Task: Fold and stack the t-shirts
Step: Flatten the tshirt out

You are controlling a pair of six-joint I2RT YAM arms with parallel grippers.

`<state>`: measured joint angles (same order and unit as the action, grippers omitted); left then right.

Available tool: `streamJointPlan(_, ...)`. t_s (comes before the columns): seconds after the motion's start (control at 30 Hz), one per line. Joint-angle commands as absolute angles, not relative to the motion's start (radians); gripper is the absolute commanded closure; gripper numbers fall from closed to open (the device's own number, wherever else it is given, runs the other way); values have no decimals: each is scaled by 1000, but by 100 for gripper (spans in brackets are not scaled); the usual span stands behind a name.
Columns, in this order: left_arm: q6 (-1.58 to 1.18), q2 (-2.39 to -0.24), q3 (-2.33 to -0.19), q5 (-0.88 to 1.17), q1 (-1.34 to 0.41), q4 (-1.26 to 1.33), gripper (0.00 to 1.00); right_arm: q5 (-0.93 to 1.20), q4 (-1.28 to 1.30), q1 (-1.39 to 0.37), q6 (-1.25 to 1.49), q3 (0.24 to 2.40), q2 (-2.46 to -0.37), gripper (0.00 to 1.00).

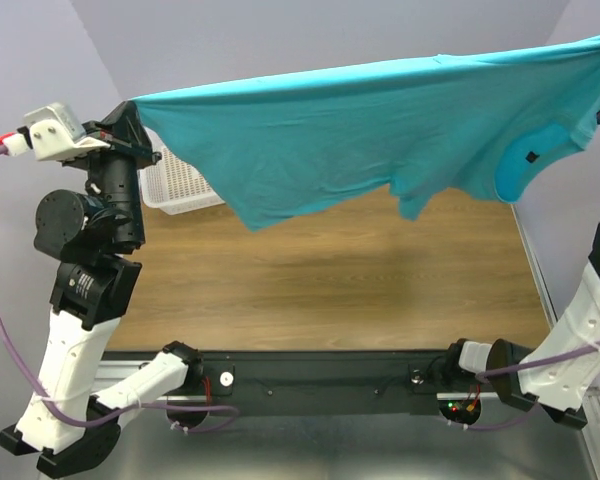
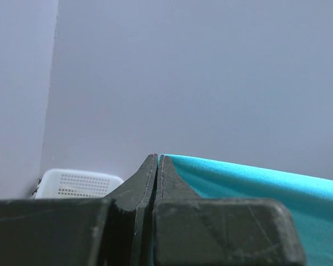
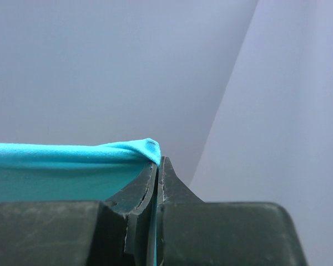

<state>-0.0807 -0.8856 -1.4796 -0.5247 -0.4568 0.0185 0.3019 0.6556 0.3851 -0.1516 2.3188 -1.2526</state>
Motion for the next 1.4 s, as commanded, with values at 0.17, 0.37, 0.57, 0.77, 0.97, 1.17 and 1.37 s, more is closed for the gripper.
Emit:
streamJointPlan(0.17, -8, -887, -1540, -588, -446, 123, 100, 190, 574, 399, -149, 2261, -1223, 99)
streamJointPlan(0.37, -46, -969, -1442, -516, -446, 127, 100, 256, 571, 397, -159, 2045, -1221, 99)
streamJointPlan(0.57, -109, -1120, -1294, -375, -445, 184, 100, 360, 526, 397, -175, 1623, -1193, 99)
streamJointPlan(0.77, -140, -1363, -1189, -256, -445, 310, 100, 434, 361, 397, -201, 1168, -1226, 99)
streamJointPlan(0.97, -167, -1702, -1320, -247, -446, 325, 100, 452, 129, 396, -183, 1023, -1486, 99)
streamJointPlan(1.17, -179, -1965, -1512, -256, -445, 235, 100, 472, 98, 396, -184, 1144, -1709, 99)
streamJointPlan(1.37, -182, -2106, -1667, -308, -436, 163, 100, 460, 77, 396, -201, 1223, -1838, 99)
